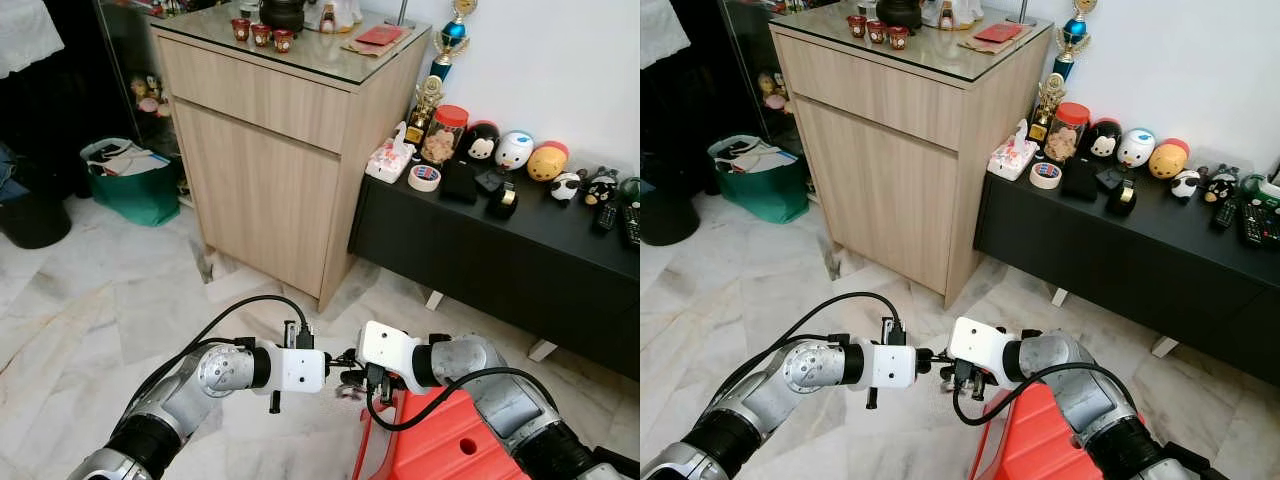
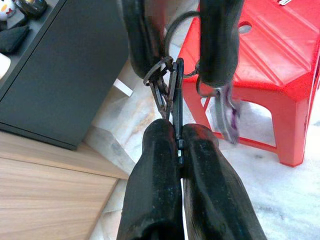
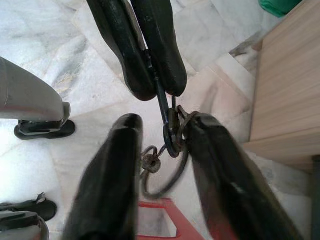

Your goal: Hang keys on a hook

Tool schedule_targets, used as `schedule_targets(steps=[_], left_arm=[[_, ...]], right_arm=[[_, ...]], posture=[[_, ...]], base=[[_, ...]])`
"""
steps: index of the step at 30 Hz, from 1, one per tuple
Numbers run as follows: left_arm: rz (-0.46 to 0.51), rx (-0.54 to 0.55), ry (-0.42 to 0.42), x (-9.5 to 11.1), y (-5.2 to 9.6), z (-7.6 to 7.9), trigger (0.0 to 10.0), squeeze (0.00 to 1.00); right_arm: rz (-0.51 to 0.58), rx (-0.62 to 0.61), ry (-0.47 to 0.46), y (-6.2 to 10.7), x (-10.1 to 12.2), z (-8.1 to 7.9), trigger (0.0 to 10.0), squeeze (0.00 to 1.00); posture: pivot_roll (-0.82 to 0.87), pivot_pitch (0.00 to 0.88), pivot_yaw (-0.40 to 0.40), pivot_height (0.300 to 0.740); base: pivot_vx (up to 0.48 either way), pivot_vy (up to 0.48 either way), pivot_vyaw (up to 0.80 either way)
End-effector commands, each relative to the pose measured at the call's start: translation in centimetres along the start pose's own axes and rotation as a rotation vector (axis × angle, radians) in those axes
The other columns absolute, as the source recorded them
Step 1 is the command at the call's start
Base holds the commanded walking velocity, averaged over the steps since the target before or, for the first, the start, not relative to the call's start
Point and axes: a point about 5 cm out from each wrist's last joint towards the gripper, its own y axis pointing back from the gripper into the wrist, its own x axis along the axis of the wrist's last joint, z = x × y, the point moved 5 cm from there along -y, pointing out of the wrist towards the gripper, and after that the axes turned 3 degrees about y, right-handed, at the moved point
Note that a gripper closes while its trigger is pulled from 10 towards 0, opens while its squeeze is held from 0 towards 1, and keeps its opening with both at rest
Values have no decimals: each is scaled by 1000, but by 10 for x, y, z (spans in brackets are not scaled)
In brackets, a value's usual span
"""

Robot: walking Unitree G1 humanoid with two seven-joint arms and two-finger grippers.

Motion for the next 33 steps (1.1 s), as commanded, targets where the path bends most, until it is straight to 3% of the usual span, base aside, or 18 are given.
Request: schedule_targets(steps=[1, 7, 8, 13, 14, 21, 26, 27, 30, 31, 32, 33], left_arm=[[-1, -8, 4, 0, -1, 1, 0, 0], [-1, -14, 10, 0, -1, 2, 0, 0], [-5, -34, 16, -1, -1, 5, 0, 0], [-21, -66, 28, -4, 0, 10, 0, 0], [-30, -82, 34, -6, 1, 13, 0, 0], [-32, -95, 40, -6, 1, 17, 0, 0], [-34, -87, 49, -6, 1, 16, 0, 0], [-46, -75, 63, -9, 2, 15, 0, 0], [-93, 11, 164, -22, 5, 9, 0, 0], [-112, 71, 243, -30, 8, 6, 3255, 0], [-112, 71, 243, -30, 8, 6, 3255, 0], [-114, 184, 391, -40, 13, -1, 10000, 0]], right_arm=[[-2, 6, 22, 1, 1, 0, 10000, 1000], [-41, -2, 51, 1, -5, 1, 10000, 1000], [-49, -24, 48, 2, -7, 5, 10000, 0], [-56, -86, 25, 5, -10, 16, 10000, 0], [-59, -156, -7, 7, -12, 27, 10000, 0], [-30, -321, -101, 14, -11, 55, 10000, 0], [-12, -389, -153, 17, -13, 66, 10000, 0], [-2, -470, -220, 21, -18, 76, 10000, 0], [-9, -599, -347, 29, -37, 88, 10000, 0], [-15, -655, -416, 32, -48, 90, 10000, 0], [-15, -655, -416, 32, -48, 90, 10000, 0], [-10, -710, -522, 36, -64, 87, 10000, 0]], posture=[[76, 0, -87, 713], [76, 0, -86, 713], [76, 0, -86, 713], [76, 0, -84, 713], [76, 0, -84, 713], [72, 0, -80, 713], [73, 0, -80, 713], [73, 0, -80, 713], [67, 0, -72, 713], [59, 0, -66, 713], [59, 0, -66, 713], [56, 0, -63, 713]], base=[[0, 0, 0], [0, 0, 0], [0, 0, 0], [0, 0, 0], [0, 0, 0], [0, 0, 0], [0, 0, 0], [0, 0, 0], [0, 0, 0], [0, 0, 0], [0, 0, 0], [0, 0, 0]])
